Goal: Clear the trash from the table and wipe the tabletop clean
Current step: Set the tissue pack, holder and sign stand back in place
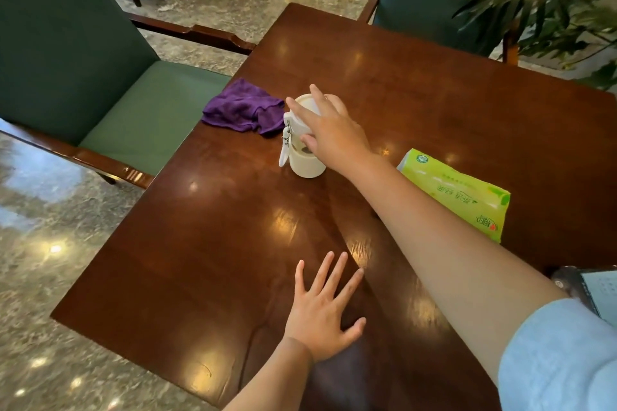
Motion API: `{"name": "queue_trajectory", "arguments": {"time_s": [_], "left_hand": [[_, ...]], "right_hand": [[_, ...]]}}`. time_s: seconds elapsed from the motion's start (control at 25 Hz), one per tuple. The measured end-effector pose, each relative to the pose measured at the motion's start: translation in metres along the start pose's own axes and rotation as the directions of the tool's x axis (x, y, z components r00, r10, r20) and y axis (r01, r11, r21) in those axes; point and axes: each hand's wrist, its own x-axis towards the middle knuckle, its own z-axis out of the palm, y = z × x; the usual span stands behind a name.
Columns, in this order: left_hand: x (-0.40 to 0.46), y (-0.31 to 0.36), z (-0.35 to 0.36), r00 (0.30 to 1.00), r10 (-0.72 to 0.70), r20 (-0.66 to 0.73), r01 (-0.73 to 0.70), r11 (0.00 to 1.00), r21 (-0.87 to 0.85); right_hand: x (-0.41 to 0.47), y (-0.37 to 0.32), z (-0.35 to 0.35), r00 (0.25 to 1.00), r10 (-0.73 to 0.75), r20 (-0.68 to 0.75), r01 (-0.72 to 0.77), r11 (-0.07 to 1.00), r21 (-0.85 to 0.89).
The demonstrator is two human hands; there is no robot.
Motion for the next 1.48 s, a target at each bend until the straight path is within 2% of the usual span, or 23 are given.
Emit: {"name": "queue_trajectory", "arguments": {"time_s": [0.16, 0.36, 0.56, 0.64, 0.88, 1.04, 1.16, 1.28, 1.36, 1.4, 1.48], "left_hand": [[-0.001, 0.001, -0.001, 1.000, 0.001, 0.002, -0.001, 1.000, -0.002], [0.000, 0.001, -0.002, 1.000, 0.008, 0.008, -0.008, 1.000, 0.013], [0.000, 0.000, -0.002, 1.000, 0.000, -0.002, 0.000, 0.999, 0.045], [0.000, 0.001, -0.002, 1.000, 0.000, -0.001, 0.000, 0.998, 0.062], [0.000, 0.001, 0.000, 1.000, 0.010, -0.001, -0.010, 0.996, 0.093], [0.001, 0.000, 0.002, 1.000, 0.020, -0.010, -0.019, 0.994, 0.110], [0.001, -0.001, 0.004, 1.000, 0.007, -0.012, -0.006, 0.991, 0.130], [0.001, 0.000, 0.005, 1.000, -0.001, -0.016, 0.003, 0.990, 0.143], [0.000, 0.001, 0.005, 1.000, -0.001, -0.021, 0.004, 0.990, 0.144], [0.000, 0.002, 0.005, 1.000, 0.002, -0.024, 0.002, 0.990, 0.144], [0.000, 0.002, 0.005, 1.000, 0.004, -0.030, 0.000, 0.990, 0.144]], "right_hand": [[0.001, 0.010, -0.005, 0.997, -0.074, 0.031, 0.069, 0.985, 0.156], [0.004, 0.018, -0.010, 0.986, -0.135, 0.099, 0.115, 0.976, 0.186], [-0.013, 0.016, -0.012, 0.985, -0.105, 0.137, 0.116, 0.990, -0.077], [-0.033, 0.017, -0.015, 0.993, -0.071, 0.092, 0.082, 0.988, -0.130], [-0.138, 0.043, -0.032, 0.985, 0.106, -0.137, -0.117, 0.990, -0.080], [-0.221, 0.075, -0.056, 0.887, 0.296, -0.355, -0.354, 0.928, -0.111], [-0.278, 0.104, -0.083, 0.768, 0.416, -0.487, -0.559, 0.806, -0.192], [-0.319, 0.134, -0.110, 0.621, 0.678, -0.393, -0.780, 0.583, -0.225], [-0.335, 0.154, -0.122, 0.505, 0.807, -0.306, -0.861, 0.449, -0.239], [-0.340, 0.162, -0.124, 0.468, 0.839, -0.278, -0.880, 0.413, -0.235], [-0.344, 0.175, -0.125, 0.463, 0.832, -0.306, -0.886, 0.424, -0.189]]}}
